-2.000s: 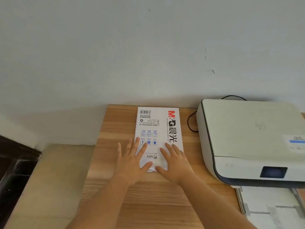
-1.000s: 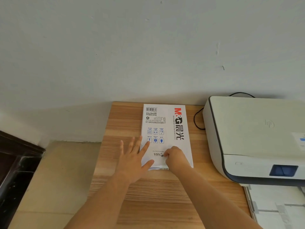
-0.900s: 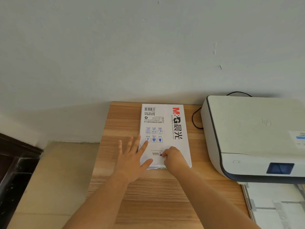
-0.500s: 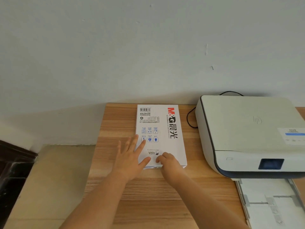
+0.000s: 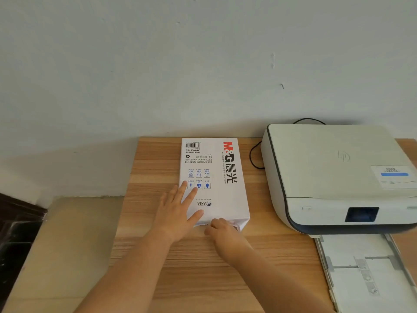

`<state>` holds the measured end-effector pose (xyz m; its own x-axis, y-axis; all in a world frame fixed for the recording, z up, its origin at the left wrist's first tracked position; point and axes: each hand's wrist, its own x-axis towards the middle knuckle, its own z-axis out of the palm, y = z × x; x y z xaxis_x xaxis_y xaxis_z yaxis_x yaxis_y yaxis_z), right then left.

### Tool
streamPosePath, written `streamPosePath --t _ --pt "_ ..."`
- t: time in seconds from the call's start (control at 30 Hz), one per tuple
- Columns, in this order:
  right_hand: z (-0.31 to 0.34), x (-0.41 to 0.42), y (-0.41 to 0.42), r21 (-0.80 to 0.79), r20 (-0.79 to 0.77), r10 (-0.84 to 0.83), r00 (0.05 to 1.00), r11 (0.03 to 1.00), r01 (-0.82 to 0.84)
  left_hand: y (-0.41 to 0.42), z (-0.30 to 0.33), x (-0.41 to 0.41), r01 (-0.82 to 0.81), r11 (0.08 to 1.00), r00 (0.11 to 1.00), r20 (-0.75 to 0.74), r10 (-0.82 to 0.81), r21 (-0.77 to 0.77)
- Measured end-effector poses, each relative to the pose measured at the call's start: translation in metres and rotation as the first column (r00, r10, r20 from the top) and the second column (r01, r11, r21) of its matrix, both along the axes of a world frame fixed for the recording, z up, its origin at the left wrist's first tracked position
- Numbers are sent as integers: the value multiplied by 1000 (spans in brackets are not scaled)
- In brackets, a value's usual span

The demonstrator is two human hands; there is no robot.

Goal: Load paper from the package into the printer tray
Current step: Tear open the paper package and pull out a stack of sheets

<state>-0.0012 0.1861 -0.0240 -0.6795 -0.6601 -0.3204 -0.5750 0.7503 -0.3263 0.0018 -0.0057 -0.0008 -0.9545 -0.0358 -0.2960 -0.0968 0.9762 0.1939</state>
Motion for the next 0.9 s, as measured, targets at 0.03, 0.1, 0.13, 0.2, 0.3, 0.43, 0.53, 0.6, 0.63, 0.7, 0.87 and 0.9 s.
streamPosePath --t 0.03,0.1,0.13,0.2,0.3,0.43,0.53,0.6,0.63,0.7,0.87,0.9 --pt "-2 2 0 2 -7 20 1000 1000 -20 1 -1 1 0 1000 1000 4 0 2" --pt "-6 8 2 4 11 62 998 998 -62 3 -2 2 3 1000 1000 12 -3 7" --pt "-9 12 4 10 21 81 997 997 -81 5 -2 3 4 1000 1000 17 -4 9" --pt "-13 16 11 25 27 99 995 995 -100 7 -1 5 8 1000 1000 21 -8 8" --pt "-20 19 19 6 17 87 996 996 -87 9 -1 8 9 1000 1000 23 -10 2" --pt "-29 21 27 -55 14 124 992 991 -123 12 -1 10 10 1000 1000 27 -10 0" --pt "-30 24 35 -115 22 112 993 987 -109 15 -1 10 6 1000 1000 28 -6 7" --pt "-22 23 40 -177 15 62 998 982 -58 17 -1 9 8 1000 999 33 -8 4" --pt "-17 21 43 -221 -20 28 999 975 -32 18 -1 9 9 1000 999 35 -9 1" --pt "-8 14 48 -312 -104 -63 993 950 27 21 -1 9 9 1000 999 35 -9 -2" --pt "1 -12 68 -273 -162 -321 933 923 270 25 -1 9 9 1000 999 45 -8 -13" --pt "0 -15 72 -241 -160 -339 927 924 297 25 -1 9 8 1000 999 45 -8 -14"
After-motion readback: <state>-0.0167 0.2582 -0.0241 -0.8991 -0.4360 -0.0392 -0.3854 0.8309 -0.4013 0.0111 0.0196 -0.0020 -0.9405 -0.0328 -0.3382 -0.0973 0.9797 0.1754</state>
